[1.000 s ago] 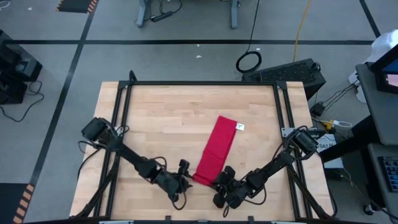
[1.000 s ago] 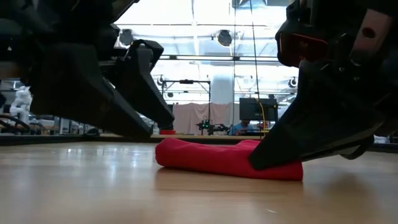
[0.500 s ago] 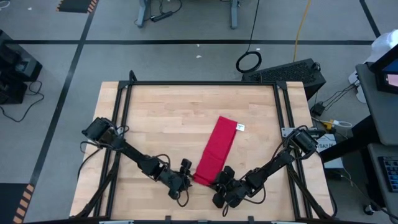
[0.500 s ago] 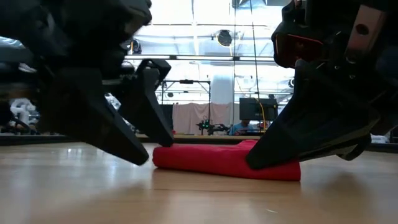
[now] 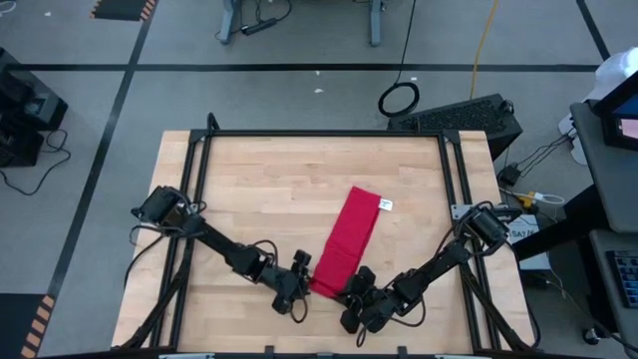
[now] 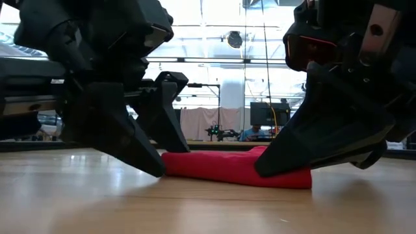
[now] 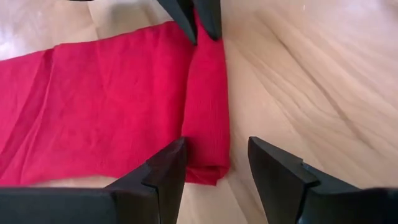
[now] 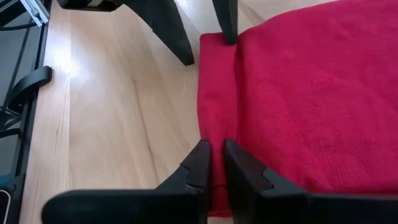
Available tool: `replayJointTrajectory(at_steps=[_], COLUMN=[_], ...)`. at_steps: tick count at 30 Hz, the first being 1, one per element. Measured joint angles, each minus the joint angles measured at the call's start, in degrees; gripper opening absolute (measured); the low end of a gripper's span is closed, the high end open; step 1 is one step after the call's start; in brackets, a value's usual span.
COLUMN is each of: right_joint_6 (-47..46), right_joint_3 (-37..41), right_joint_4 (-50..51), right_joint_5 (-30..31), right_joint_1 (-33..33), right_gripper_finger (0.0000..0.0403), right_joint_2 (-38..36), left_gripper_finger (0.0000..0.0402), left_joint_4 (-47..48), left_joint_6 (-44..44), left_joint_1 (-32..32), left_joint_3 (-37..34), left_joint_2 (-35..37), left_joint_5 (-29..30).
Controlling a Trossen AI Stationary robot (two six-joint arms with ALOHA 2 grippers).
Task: Roll towel
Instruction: Roll the red towel
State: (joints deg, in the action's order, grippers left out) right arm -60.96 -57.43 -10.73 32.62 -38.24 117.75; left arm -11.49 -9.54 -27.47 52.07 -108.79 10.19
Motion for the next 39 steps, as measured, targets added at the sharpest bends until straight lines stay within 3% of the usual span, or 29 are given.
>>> replayJointTrajectory(at_steps=[4, 14, 17, 25, 28, 34, 39], right_joint_6=[0.32, 2.80, 7.96, 24.75, 26.37, 27.57, 28.46], right_joint_3=[0.00, 0.02, 0.10, 0.15, 0.17, 0.15, 0.09], right_joint_4=[-1.21, -1.78, -1.14, -0.68, -0.61, -0.73, -0.92], right_joint_5=[-0.04, -0.07, 0.27, 3.79, 4.15, 7.47, 8.04], right_joint_1=[0.02, 0.02, -0.24, -2.78, -4.04, -5.18, -5.02], right_gripper_finger=[0.0025, 0.0039, 0.0054, 0.0126, 0.0152, 0.0175, 0.0176], right_joint_2=[0.02, -0.02, -0.94, -5.81, -5.86, -4.98, -4.94], left_gripper_finger=[0.0157, 0.0013, 0.0017, 0.0023, 0.0023, 0.0024, 0.0024], left_joint_4=[-0.58, -0.37, 0.05, 1.03, 0.48, -0.15, -0.22], left_joint_6=[0.43, 4.92, 9.18, 25.14, 31.11, 35.11, 37.37], left_joint_1=[1.07, 2.88, 3.58, 7.68, 9.62, 12.59, 14.26], left_joint_3=[0.02, 0.17, 0.18, 0.20, 0.12, 0.00, 0.00], left_joint_2=[-0.52, -1.22, -1.19, -1.18, -1.28, -1.36, -1.36], left_joint_5=[-1.51, -4.61, -6.94, -21.67, -27.12, -33.09, -33.76])
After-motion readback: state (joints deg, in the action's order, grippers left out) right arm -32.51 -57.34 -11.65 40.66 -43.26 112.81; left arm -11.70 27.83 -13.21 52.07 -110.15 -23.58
